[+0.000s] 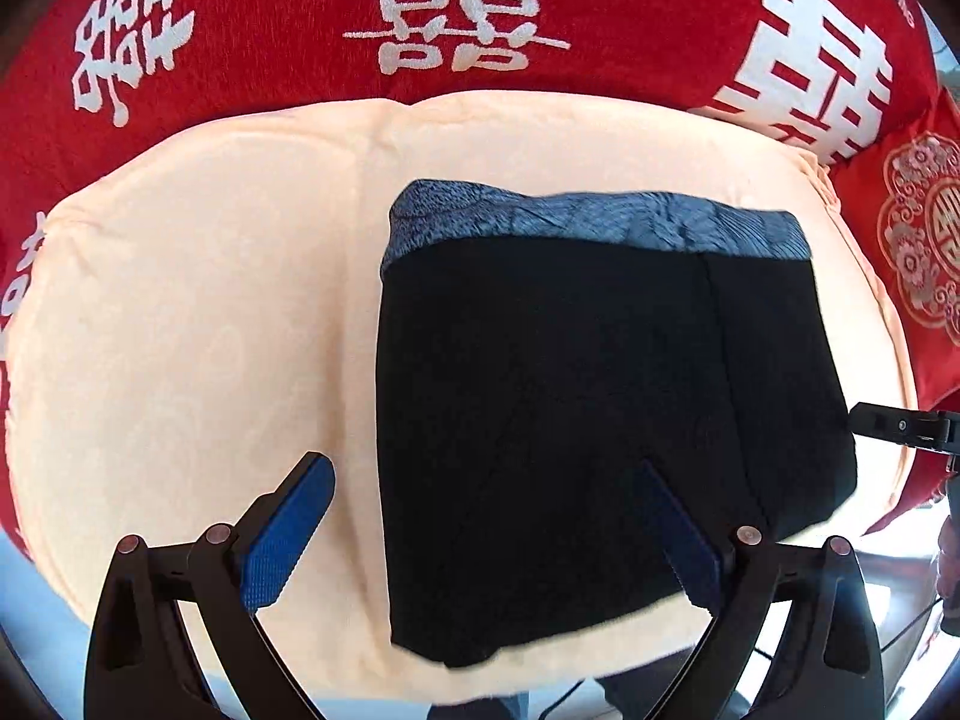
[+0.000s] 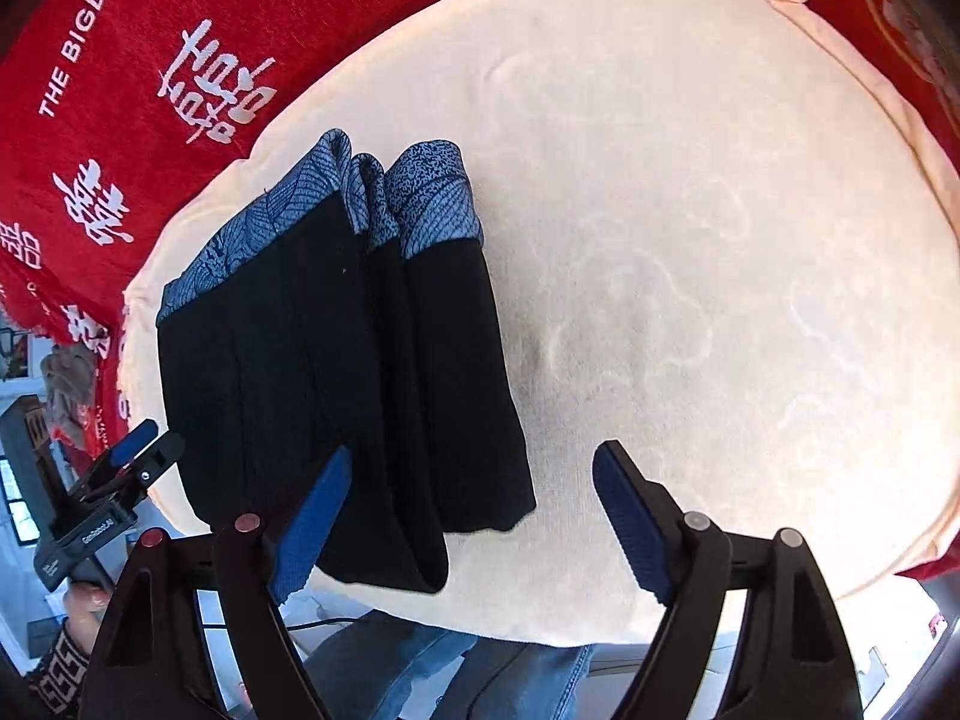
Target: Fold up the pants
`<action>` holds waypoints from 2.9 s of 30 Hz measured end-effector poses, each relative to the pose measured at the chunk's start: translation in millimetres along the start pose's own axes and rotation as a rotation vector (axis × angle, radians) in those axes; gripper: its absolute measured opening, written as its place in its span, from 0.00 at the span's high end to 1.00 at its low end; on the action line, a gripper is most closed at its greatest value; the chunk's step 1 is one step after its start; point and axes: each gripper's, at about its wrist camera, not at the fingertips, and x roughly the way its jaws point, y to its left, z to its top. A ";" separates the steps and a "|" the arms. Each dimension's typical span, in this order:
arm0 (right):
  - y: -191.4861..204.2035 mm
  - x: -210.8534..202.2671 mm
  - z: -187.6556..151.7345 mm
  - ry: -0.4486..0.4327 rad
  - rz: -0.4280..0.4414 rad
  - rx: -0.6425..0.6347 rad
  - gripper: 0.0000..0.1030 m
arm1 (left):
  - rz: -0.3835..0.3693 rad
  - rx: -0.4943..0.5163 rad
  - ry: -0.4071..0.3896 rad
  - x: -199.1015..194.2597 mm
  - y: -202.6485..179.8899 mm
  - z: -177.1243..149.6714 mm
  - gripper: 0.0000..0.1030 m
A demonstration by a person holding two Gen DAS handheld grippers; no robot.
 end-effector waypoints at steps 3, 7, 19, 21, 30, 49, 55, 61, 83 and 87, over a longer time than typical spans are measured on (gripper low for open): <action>8.6 -12.6 -16.8 -0.025 -0.051 -0.001 0.13 | 0.018 0.012 0.035 -11.5 -9.6 -13.0 0.02; 33.2 -34.6 -35.9 -0.103 -0.123 -0.026 0.00 | 0.004 0.024 0.108 -23.4 -20.7 -30.8 0.02; 111.5 -75.7 -83.7 -0.141 -0.268 -0.133 0.00 | 0.097 0.080 -0.031 -108.1 -36.8 -51.4 0.02; 117.3 -83.5 -93.1 -0.142 -0.270 -0.120 0.00 | 0.106 0.082 -0.037 -116.2 -35.3 -51.7 0.02; 130.6 -97.8 -107.5 -0.133 -0.314 -0.102 0.00 | 0.134 0.075 -0.009 -131.5 -30.9 -63.6 0.02; 149.6 -99.9 -105.1 -0.112 -0.353 -0.151 0.00 | 0.161 0.076 0.014 -140.0 -34.7 -67.5 0.02; 151.1 -100.6 -105.4 -0.114 -0.362 -0.150 0.00 | 0.164 0.082 0.011 -140.8 -34.3 -66.3 0.02; 151.0 -101.1 -105.6 -0.116 -0.363 -0.145 0.00 | 0.158 0.086 0.011 -141.3 -35.5 -66.4 0.02; 157.3 -103.5 -108.6 -0.116 -0.377 -0.152 0.00 | 0.131 0.059 0.008 -143.8 -37.2 -65.9 0.02; 158.7 -101.9 -108.2 -0.110 -0.374 -0.158 0.00 | 0.128 0.054 0.009 -143.2 -36.7 -66.1 0.02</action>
